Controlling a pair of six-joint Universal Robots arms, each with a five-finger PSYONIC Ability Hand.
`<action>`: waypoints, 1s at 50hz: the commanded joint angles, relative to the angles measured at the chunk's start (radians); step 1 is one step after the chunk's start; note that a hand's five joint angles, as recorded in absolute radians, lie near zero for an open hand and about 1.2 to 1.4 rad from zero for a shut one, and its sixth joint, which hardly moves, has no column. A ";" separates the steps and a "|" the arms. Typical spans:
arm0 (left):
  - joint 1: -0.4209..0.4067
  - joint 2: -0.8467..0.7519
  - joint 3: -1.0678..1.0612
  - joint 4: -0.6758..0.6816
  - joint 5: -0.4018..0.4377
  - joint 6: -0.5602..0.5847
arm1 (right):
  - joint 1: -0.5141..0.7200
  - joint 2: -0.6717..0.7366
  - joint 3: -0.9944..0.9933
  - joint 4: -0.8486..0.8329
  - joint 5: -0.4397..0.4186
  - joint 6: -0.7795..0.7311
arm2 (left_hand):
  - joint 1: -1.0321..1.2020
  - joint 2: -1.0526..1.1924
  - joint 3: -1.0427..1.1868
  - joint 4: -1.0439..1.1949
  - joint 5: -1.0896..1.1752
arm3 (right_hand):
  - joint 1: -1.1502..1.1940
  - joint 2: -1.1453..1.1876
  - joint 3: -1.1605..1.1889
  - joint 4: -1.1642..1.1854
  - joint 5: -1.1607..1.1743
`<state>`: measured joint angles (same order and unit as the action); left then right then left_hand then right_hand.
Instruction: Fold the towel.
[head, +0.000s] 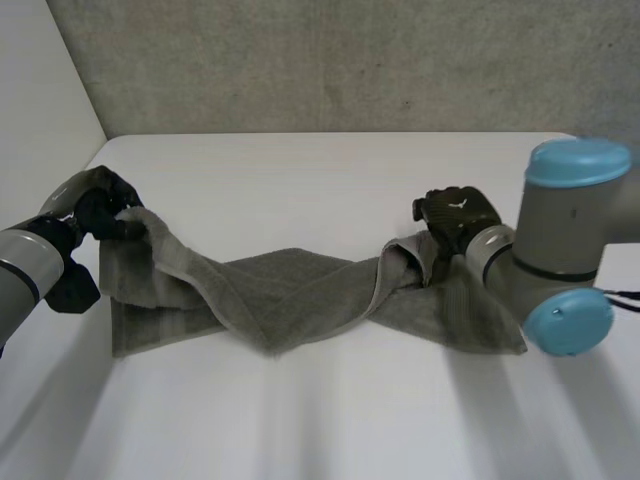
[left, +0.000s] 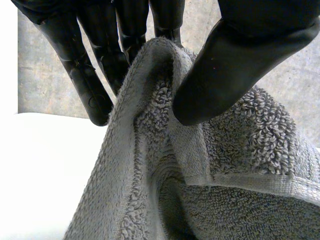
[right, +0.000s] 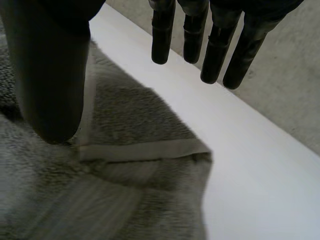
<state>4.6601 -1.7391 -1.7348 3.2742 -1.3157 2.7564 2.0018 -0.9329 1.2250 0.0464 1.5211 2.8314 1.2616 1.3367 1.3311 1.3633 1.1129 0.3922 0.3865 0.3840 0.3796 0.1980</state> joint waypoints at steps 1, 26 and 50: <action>-0.001 0.001 -0.002 0.001 0.000 0.002 | 0.069 0.062 -0.019 -0.014 0.014 0.079 | 0.135 0.060 0.065 0.033 0.109 | -0.014 -0.008 -0.005 -0.001 0.006; 0.000 0.167 0.141 -0.097 0.010 0.066 | 0.018 -0.247 -0.237 0.132 -0.056 -0.099 | 0.135 0.060 0.065 0.033 0.109 | 1.004 1.010 1.012 1.017 1.024; 0.003 -0.007 0.696 -0.393 0.004 -0.058 | -0.152 -0.067 -1.055 0.747 -0.219 -0.133 | 0.135 0.060 0.065 0.033 0.109 | 1.004 1.010 1.012 1.017 1.024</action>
<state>4.6748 -1.5426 -1.1293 2.8974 -1.3036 2.6909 1.8504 -1.1339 0.1959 0.7988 1.2926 2.7180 1.2616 1.3369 1.3310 1.3634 1.1129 1.3297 1.3299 1.3412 1.3409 1.1606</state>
